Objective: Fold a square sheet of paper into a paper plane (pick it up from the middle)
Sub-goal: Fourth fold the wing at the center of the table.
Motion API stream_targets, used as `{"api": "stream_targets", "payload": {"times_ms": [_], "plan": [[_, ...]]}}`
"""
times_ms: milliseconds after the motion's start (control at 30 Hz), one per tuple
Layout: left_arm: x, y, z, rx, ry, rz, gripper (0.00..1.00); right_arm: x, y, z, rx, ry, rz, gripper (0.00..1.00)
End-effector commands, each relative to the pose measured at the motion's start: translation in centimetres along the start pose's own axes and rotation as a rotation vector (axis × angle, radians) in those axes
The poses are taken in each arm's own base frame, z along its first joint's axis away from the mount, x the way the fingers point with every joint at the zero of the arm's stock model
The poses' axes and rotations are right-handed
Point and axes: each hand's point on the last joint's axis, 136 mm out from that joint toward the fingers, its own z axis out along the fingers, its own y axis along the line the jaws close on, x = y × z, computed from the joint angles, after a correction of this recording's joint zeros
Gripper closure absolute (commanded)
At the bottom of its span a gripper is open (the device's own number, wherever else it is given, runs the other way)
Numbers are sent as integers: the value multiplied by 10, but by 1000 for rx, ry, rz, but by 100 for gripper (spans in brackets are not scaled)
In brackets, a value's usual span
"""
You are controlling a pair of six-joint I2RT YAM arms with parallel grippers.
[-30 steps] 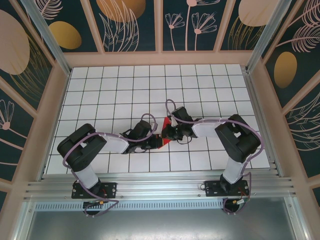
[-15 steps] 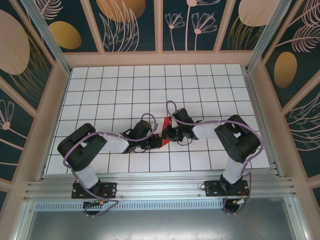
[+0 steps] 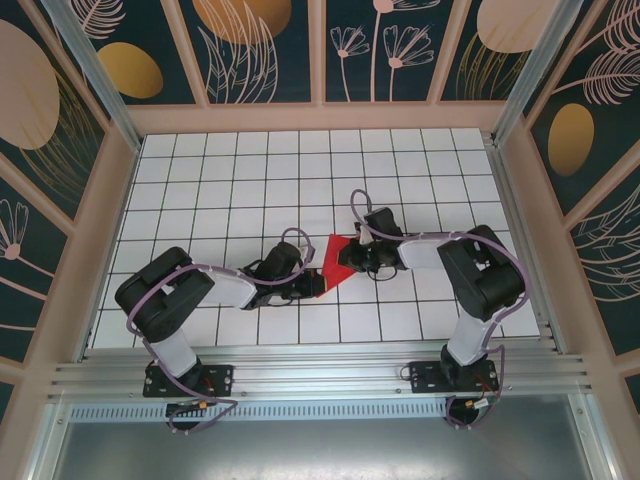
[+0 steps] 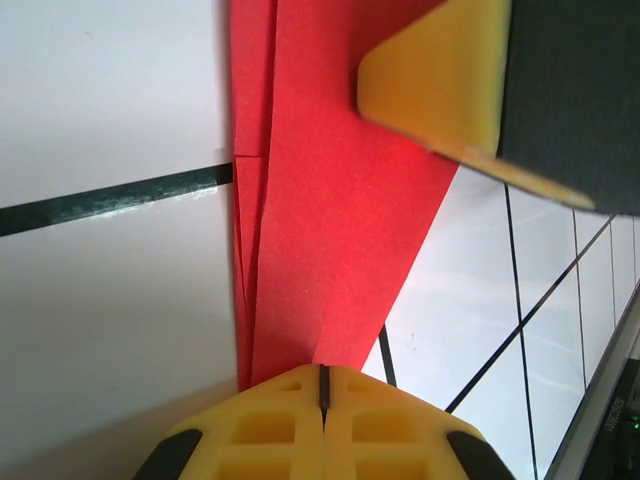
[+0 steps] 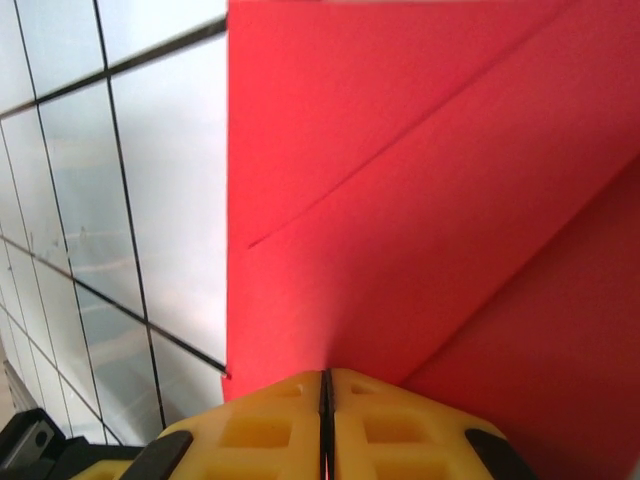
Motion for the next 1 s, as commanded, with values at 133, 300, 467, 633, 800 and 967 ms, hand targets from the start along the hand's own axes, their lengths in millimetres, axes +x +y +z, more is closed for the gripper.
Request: {"api": "stream_targets", "payload": {"times_ms": [133, 300, 467, 633, 800, 967], "plan": [[72, 87, -10, -284, 207, -92, 100, -25, -29, -2, 85, -38, 18, 88], [74, 89, -10, -293, 213, -88, 100, -38, -38, -1, 89, -47, 42, 88], [75, 89, -11, -295, 217, -87, 100, -53, -40, -7, 76, -69, 57, 87], [76, 90, -12, -297, 222, -86, 100, -71, -47, -14, 75, -97, 76, 87], [76, 89, -13, -296, 218, -87, 100, -85, -64, -19, 78, -114, 116, 86], [71, 81, -15, -273, 201, -88, 100, -95, -58, -32, 75, -132, 96, 85]]}}
